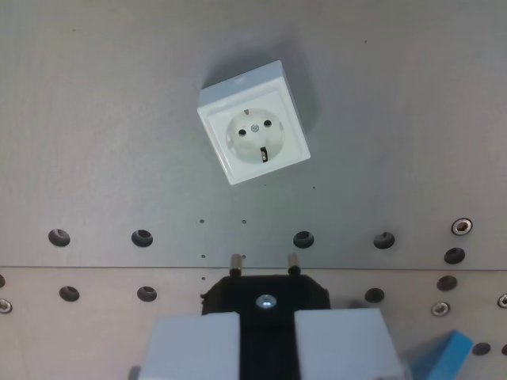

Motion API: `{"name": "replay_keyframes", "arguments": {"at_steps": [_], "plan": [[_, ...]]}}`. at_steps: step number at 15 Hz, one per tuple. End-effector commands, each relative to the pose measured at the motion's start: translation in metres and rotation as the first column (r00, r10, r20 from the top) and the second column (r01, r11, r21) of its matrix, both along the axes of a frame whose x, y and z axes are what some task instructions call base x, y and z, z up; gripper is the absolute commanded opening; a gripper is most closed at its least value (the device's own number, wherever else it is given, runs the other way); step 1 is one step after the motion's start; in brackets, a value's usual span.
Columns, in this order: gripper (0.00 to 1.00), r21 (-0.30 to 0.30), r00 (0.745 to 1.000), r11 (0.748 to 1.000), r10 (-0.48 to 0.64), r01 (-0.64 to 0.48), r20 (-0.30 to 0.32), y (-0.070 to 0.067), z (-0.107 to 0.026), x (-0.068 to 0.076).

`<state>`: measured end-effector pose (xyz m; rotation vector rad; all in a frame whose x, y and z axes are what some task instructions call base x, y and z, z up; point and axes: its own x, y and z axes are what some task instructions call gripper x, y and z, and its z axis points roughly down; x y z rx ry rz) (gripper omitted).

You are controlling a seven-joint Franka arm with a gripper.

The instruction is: Move above the white socket

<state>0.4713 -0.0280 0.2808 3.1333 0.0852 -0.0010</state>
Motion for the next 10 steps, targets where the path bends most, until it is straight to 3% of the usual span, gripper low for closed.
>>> {"name": "replay_keyframes", "arguments": {"at_steps": [1,10], "plan": [[0.0,0.0,1.0,1.0,0.0,0.0,0.0,-0.0001,-0.0001,-0.0001],[0.0,0.0,1.0,1.0,0.018,-0.018,-0.002,0.0,-0.0024,-0.0004]]}}
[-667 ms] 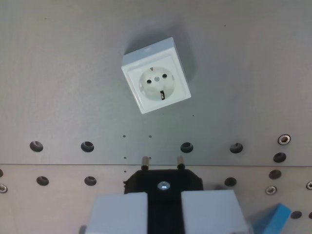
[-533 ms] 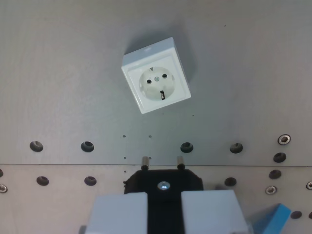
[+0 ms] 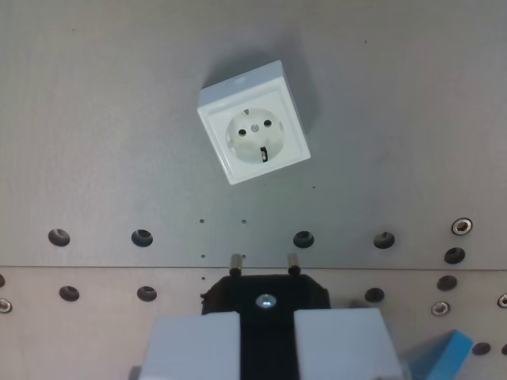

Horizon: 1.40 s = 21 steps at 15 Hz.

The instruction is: Move above the white socket

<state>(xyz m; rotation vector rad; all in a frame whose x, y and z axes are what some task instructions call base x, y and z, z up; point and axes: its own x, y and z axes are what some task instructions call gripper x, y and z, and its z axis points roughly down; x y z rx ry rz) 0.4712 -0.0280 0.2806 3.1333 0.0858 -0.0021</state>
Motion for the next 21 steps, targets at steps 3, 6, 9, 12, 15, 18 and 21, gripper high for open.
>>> {"name": "replay_keyframes", "arguments": {"at_steps": [3,6,9,12,15,18,21], "plan": [[0.0,0.0,0.999,0.999,0.035,-0.035,0.003,0.0,-0.006,-0.001],[0.0,0.0,0.999,0.999,0.051,-0.051,0.016,0.0,-0.01,-0.001],[0.0,-0.001,0.997,0.998,0.068,-0.068,0.028,0.0,-0.016,-0.002],[0.0,-0.003,0.995,0.996,0.094,-0.094,0.042,0.0,-0.024,-0.003],[0.0,-0.006,0.992,0.993,0.116,-0.116,0.054,0.0,-0.034,-0.004],[0.0,-0.01,0.988,0.99,0.143,-0.143,0.059,0.0,-0.045,-0.007],[0.0,-0.013,0.984,0.985,0.17,-0.17,0.054,0.0,-0.056,-0.009]]}}
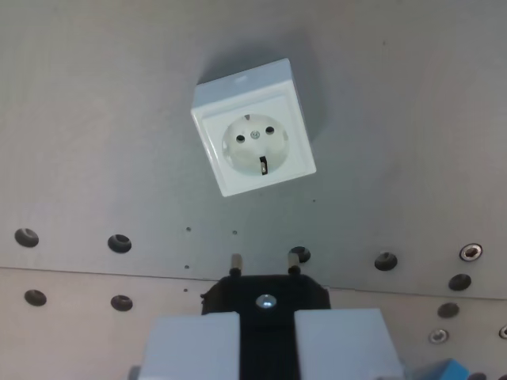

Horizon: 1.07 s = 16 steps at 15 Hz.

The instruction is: Move above the white socket

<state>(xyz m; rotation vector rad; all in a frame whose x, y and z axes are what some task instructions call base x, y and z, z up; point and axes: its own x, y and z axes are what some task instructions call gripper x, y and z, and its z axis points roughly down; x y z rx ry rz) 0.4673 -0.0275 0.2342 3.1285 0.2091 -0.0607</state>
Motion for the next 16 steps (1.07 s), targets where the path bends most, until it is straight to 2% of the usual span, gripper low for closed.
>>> {"name": "replay_keyframes", "arguments": {"at_steps": [1,7,16], "plan": [[0.0,-0.009,0.991,0.995,0.102,-0.102,0.089,-0.001,-0.013,-0.005],[0.0,-0.015,0.985,0.988,0.155,-0.154,0.072,-0.001,-0.036,-0.007],[0.0,-0.027,0.972,0.975,0.221,-0.22,0.083,-0.002,-0.075,-0.012]]}}
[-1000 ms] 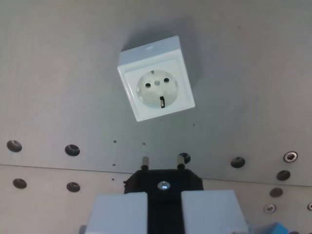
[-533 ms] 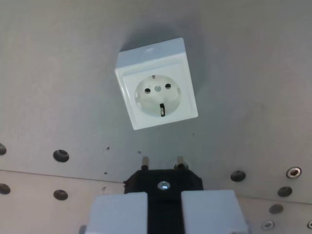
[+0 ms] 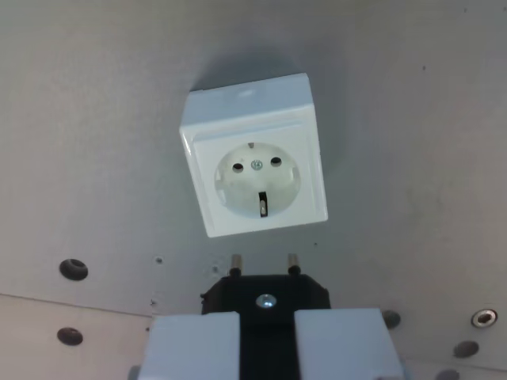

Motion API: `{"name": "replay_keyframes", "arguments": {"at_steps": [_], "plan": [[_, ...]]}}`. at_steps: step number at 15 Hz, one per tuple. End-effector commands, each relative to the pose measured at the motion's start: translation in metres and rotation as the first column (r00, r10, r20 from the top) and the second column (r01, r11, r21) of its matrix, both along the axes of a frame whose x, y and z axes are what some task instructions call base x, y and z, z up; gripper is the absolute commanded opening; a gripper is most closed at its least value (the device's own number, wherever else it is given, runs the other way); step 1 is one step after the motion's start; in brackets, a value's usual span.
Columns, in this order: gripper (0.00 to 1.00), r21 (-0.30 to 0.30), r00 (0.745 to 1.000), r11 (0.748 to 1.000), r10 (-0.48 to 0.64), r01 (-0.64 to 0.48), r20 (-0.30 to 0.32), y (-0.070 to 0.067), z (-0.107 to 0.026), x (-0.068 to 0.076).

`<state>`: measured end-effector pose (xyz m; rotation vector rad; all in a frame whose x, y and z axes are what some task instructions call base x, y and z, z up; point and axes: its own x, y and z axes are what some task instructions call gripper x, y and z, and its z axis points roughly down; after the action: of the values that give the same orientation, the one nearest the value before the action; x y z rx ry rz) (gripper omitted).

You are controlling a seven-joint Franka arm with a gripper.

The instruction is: Move above the white socket

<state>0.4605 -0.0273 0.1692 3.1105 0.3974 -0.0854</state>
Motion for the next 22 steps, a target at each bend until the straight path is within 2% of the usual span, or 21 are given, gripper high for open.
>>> {"name": "replay_keyframes", "arguments": {"at_steps": [1,6,14,22], "plan": [[0.0,-0.019,0.989,0.994,0.11,-0.108,0.1,-0.002,-0.013,-0.006],[0.0,-0.022,0.986,0.991,0.132,-0.131,0.097,-0.002,-0.032,-0.009],[0.0,-0.028,0.984,0.989,0.148,-0.146,0.101,-0.002,-0.052,-0.013],[0.0,-0.031,0.984,0.989,0.149,-0.146,0.099,-0.001,-0.063,-0.016]]}}
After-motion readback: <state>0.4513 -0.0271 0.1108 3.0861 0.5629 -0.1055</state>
